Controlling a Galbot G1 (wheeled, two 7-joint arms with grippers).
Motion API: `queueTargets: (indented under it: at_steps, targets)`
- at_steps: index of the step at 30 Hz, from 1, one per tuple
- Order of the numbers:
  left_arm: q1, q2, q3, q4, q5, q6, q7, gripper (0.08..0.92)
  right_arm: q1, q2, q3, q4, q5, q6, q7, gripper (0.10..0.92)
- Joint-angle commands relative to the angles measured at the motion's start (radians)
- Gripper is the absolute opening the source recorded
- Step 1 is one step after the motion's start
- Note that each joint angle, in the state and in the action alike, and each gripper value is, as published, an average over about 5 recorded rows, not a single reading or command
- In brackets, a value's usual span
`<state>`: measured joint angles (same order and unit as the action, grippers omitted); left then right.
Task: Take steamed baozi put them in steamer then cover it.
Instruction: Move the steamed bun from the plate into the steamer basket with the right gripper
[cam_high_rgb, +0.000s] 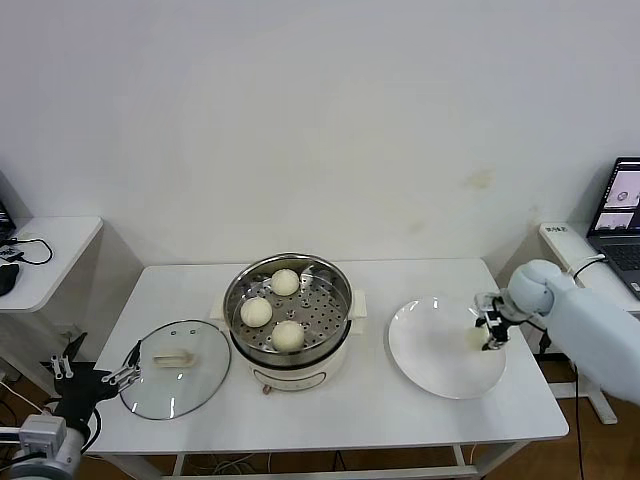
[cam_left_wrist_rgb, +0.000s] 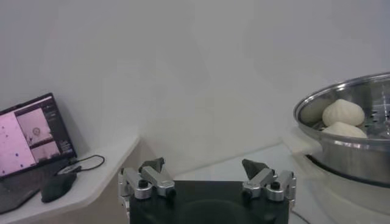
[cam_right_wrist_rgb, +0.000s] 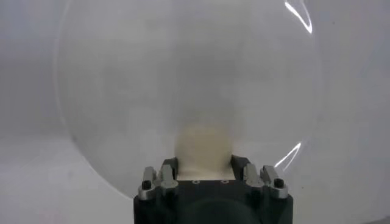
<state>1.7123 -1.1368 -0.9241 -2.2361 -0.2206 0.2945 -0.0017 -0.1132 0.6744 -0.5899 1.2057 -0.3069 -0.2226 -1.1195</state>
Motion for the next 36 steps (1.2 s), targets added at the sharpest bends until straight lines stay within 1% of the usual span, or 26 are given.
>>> queueTargets:
  at_steps: [1, 5, 10, 15, 20, 27, 36]
  targets:
    - [-0.008, 0.0, 0.006, 0.001, -0.001, 0.0, 0.0, 0.823, 0.354, -0.043, -0.26, 0.141, 0.195, -0.066, -0.002, 0.561]
    - [-0.012, 0.001, 0.008, 0.001, -0.004, -0.001, 0.001, 0.823, 0.531, -0.003, -0.388, 0.19, 0.306, -0.102, 0.008, 0.566]
    - [-0.017, 0.004, 0.01, 0.008, -0.006, -0.001, 0.001, 0.823, 0.706, 0.099, -0.509, 0.226, 0.44, -0.151, 0.045, 0.569]
    - [-0.019, 0.005, 0.011, 0.012, -0.006, -0.002, 0.001, 0.823, 0.77, 0.209, -0.563, 0.247, 0.568, -0.22, 0.098, 0.576]
    - [-0.018, 0.007, 0.004, 0.014, -0.006, -0.002, 0.001, 0.823, 0.751, 0.32, -0.586, 0.254, 0.7, -0.306, 0.175, 0.578]
    - [-0.017, 0.009, -0.002, 0.015, -0.007, -0.001, 0.001, 0.823, 0.68, 0.445, -0.592, 0.201, 0.785, -0.389, 0.258, 0.585]
    - [-0.023, 0.009, -0.005, 0.023, -0.008, 0.0, 0.002, 0.823, 0.552, 0.547, -0.584, 0.118, 0.761, -0.462, 0.34, 0.585]
